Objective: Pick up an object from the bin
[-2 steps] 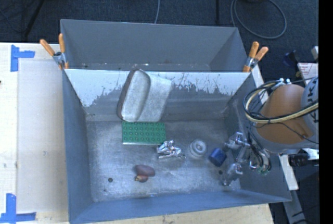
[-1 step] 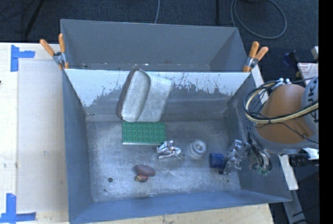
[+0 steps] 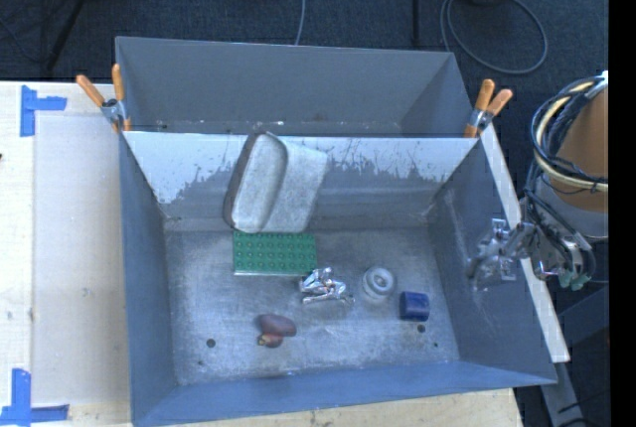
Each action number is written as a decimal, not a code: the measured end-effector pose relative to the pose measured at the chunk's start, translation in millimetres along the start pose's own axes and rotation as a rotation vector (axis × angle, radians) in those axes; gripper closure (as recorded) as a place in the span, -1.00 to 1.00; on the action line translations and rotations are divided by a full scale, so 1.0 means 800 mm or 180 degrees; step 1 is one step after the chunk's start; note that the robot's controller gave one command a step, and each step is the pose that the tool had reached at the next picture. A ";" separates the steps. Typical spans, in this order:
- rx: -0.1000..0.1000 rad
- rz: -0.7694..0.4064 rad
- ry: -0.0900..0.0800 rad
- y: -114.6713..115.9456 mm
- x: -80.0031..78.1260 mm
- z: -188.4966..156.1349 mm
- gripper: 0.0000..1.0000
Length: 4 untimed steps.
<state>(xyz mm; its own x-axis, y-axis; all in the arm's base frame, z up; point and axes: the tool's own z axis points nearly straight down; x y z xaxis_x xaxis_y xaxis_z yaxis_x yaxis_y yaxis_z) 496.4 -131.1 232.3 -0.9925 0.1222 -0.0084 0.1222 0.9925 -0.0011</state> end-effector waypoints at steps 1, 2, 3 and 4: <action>-0.0004 -0.0003 0.0026 0.000 0.002 0.005 -1.00; -0.0013 -0.0511 0.0050 0.027 -0.032 0.176 -1.00; -0.0007 0.0138 0.0013 0.018 0.006 0.201 -1.00; -0.0002 0.0124 0.0014 0.018 0.006 0.200 1.00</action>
Offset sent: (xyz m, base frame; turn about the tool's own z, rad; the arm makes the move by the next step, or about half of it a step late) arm 0.0000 0.0000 0.0000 0.0000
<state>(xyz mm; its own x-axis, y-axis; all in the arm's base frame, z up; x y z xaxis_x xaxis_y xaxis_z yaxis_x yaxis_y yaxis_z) 494.7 -116.9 72.5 -0.9870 0.1609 -0.0039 0.1609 0.9870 -0.0004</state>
